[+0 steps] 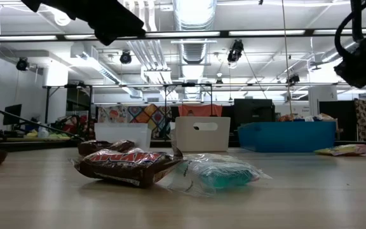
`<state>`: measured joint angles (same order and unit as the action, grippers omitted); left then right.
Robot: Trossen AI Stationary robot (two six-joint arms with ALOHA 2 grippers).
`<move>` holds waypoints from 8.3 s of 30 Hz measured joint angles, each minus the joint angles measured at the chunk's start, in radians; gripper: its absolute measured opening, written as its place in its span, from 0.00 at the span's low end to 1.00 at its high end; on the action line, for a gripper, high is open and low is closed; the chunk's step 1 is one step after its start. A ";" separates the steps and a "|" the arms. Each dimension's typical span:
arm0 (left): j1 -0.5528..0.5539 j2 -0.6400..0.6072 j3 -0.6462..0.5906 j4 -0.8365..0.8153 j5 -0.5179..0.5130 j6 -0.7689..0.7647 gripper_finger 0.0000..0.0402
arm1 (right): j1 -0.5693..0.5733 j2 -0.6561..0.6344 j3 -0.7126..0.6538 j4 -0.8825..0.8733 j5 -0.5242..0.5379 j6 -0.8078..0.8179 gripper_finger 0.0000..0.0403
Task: Sort candy
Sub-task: Put the bottom right yellow sour patch candy into the blue bin, then put the bottom center brown candy bar into the transparent bin, then put the bottom center green jelly candy into the white bin
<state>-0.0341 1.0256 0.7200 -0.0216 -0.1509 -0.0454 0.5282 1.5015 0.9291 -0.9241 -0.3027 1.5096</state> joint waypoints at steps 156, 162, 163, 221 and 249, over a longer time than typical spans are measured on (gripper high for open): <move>-0.489 0.832 -0.016 0.524 -0.049 -0.158 0.67 | -0.124 -0.300 -0.001 0.375 0.636 -0.783 0.53; -0.489 0.834 -0.016 0.522 -0.049 -0.158 0.53 | -0.124 -0.300 -0.001 0.376 0.645 -0.784 0.53; -0.489 0.834 -0.016 0.522 -0.049 -0.159 0.50 | -0.124 -0.300 -0.001 0.376 0.645 -0.784 0.53; 0.488 0.145 -0.016 -0.386 -0.108 0.262 0.31 | -0.125 -0.299 -0.002 0.383 0.751 -0.803 0.53; 0.250 0.082 -0.022 -0.246 0.167 -0.128 0.45 | -0.098 -0.028 -0.002 0.644 0.615 -1.128 0.53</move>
<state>0.2156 1.1076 0.6980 -0.2677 0.0163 -0.1739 0.4301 1.4737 0.9272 -0.2798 0.3125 0.3815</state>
